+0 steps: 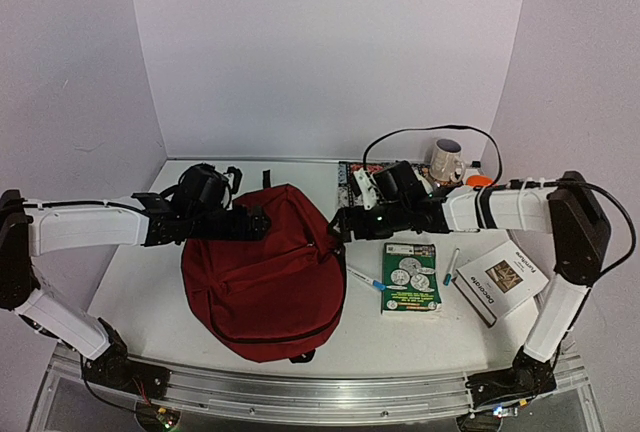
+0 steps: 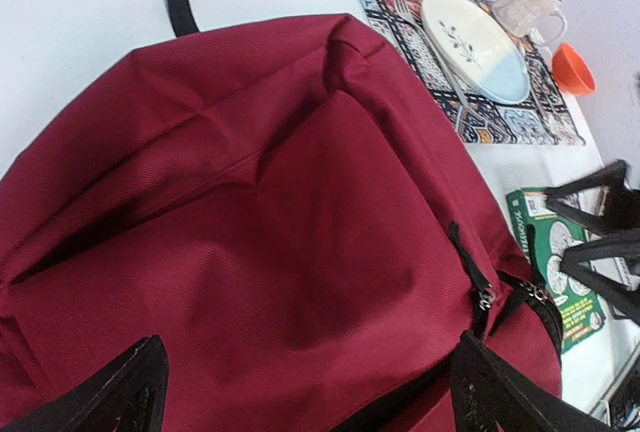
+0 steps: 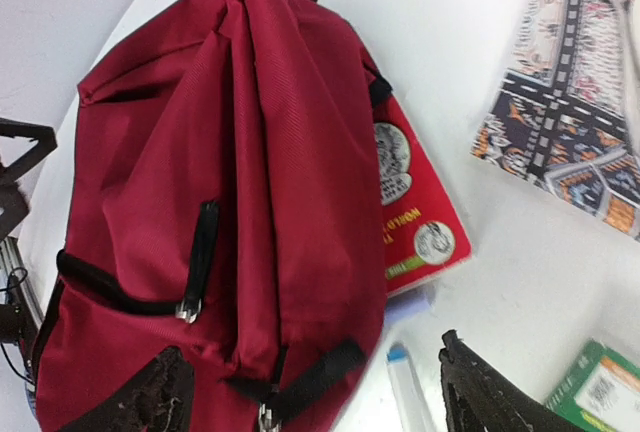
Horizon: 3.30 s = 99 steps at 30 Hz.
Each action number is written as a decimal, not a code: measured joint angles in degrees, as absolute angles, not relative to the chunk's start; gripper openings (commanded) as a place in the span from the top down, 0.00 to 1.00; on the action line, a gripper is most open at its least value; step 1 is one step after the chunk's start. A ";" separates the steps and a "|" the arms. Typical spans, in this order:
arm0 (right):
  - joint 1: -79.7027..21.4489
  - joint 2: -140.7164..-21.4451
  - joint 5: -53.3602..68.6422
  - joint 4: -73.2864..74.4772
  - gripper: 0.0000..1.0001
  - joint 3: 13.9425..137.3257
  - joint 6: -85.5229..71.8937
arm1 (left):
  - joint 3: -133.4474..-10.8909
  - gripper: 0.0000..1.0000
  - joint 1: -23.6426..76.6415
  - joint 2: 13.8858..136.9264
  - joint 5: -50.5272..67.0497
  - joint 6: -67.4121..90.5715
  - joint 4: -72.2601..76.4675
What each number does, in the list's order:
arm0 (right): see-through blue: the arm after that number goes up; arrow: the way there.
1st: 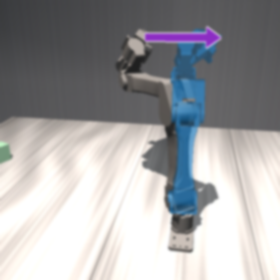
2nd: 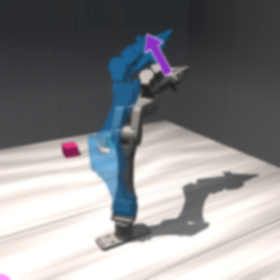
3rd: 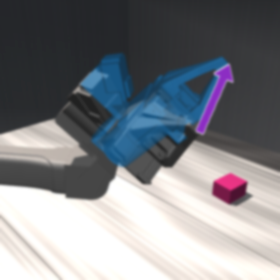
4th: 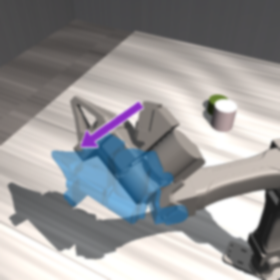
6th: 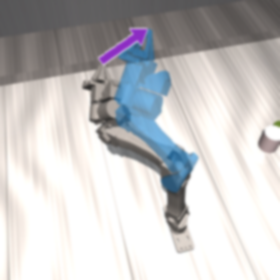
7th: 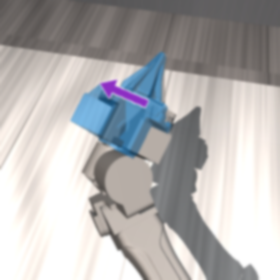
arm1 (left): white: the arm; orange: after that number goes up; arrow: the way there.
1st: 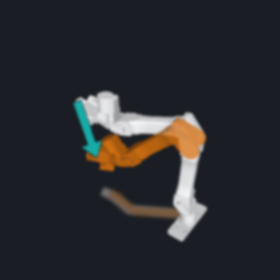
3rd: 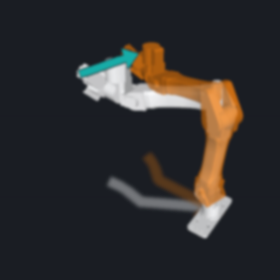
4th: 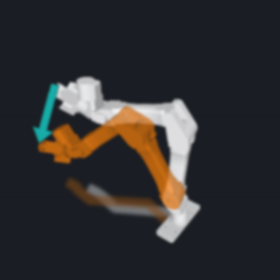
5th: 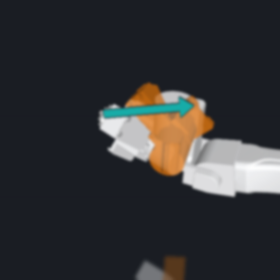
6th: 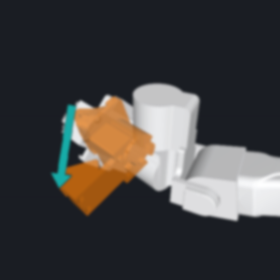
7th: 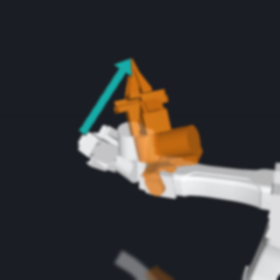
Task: Pack the student bag
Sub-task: Hold the lower front pocket of the student bag, then grab the student bag from the lower front pocket, then unzip the lower front pocket of the student bag.
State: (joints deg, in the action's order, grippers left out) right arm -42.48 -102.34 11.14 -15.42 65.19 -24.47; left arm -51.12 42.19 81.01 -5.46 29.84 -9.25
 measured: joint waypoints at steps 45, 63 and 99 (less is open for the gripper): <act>-46.33 -105.51 21.61 -21.10 1.00 68.05 -24.33 | -68.07 0.54 47.37 94.90 6.56 42.46 -10.62; -46.71 -105.51 21.39 -20.73 1.00 68.05 -24.49 | -67.48 0.68 47.23 98.54 5.79 42.59 -10.90; -47.83 -102.96 14.09 -21.71 1.00 68.05 -25.65 | -54.43 1.00 46.24 83.76 4.83 47.67 -2.98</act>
